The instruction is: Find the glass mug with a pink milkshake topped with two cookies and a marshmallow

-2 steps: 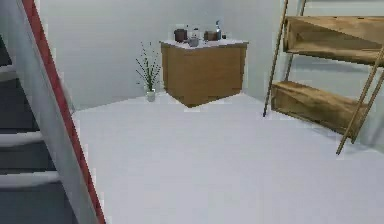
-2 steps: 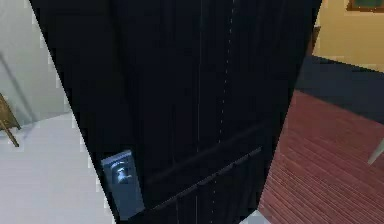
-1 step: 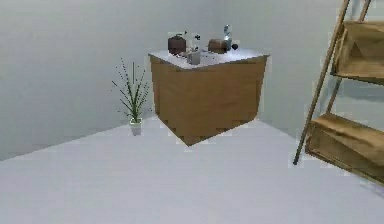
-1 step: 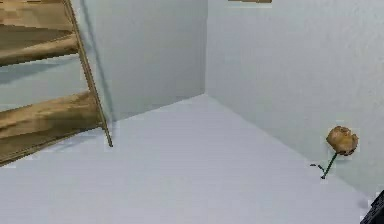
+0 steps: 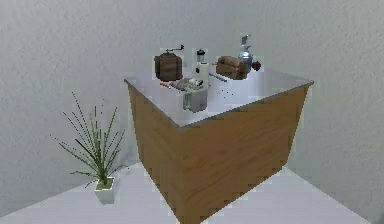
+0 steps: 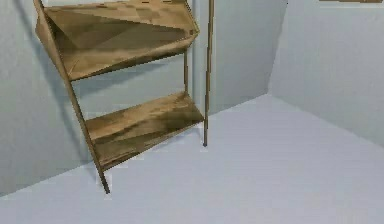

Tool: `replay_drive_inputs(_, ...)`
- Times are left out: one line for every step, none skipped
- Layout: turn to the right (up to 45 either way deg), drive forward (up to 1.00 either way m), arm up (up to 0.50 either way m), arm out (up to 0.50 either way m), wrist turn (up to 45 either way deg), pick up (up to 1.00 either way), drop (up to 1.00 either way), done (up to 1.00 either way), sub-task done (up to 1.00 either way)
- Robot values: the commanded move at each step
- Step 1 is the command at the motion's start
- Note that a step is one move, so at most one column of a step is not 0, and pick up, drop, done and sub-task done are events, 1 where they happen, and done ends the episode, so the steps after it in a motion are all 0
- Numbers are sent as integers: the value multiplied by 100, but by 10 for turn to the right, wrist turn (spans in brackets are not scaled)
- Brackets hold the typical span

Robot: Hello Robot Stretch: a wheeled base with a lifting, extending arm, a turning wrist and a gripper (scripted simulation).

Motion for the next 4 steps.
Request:
replay_drive_inputs(210,0,0,0,0,0,0,0,0)
replay_drive_inputs(0,10,0,0,0,0,0,0,0)
replay_drive_inputs(-210,0,0,0,0,0,0,0,0)
replay_drive_inputs(0,0,0,0,0,0,0,100,0)
